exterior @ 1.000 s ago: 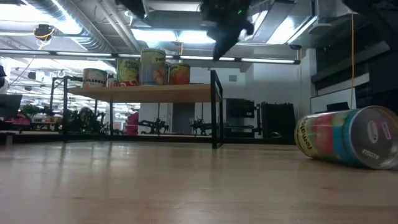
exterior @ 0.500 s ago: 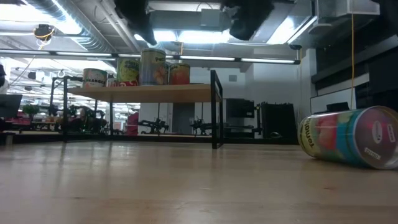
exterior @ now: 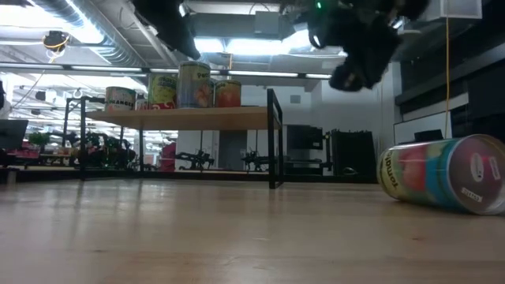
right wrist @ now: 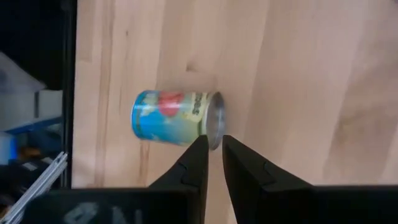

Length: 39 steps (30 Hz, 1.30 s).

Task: Pick and place cans onto a shelf
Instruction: Put the canned tomatoes on the shelf

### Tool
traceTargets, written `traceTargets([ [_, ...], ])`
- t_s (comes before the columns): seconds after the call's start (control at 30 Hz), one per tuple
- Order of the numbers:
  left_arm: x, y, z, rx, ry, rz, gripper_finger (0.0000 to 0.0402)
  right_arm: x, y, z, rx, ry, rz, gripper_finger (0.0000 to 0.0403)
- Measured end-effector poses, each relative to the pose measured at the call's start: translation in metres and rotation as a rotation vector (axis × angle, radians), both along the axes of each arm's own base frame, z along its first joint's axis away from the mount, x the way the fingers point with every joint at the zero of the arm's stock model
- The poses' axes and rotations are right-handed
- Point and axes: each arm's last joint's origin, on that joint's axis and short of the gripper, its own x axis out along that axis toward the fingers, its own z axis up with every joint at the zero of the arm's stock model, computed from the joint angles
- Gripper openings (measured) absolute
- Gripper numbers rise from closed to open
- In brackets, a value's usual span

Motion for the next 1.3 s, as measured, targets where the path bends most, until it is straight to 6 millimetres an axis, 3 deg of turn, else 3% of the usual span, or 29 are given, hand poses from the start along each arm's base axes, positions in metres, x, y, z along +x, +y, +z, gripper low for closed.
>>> traceTargets([
  [0.23, 0.001, -0.011, 0.003, 0.032, -0.047, -0.010, 0.0110, -0.010, 0.008, -0.038, 0.191, 0.018, 0.041, 0.0053],
  [0.5, 0.001, -0.013, 0.003, 0.045, -0.051, -0.003, 0.0110, -0.015, 0.009, -0.065, 0.206, 0.002, 0.042, 0.0053],
  [0.87, 0.002, -0.012, 0.003, 0.067, -0.058, 0.019, 0.0110, -0.011, 0.008, -0.067, 0.197, -0.032, 0.025, 0.0053],
  [1.07, 0.002, -0.012, 0.003, 0.051, -0.058, 0.036, 0.0110, -0.011, 0.005, -0.070, 0.063, 0.030, -0.061, 0.0055],
  [1.3, 0.002, -0.012, 0.003, 0.038, -0.058, 0.051, 0.0110, -0.011, 0.005, -0.070, 0.065, 0.042, -0.081, 0.0117],
])
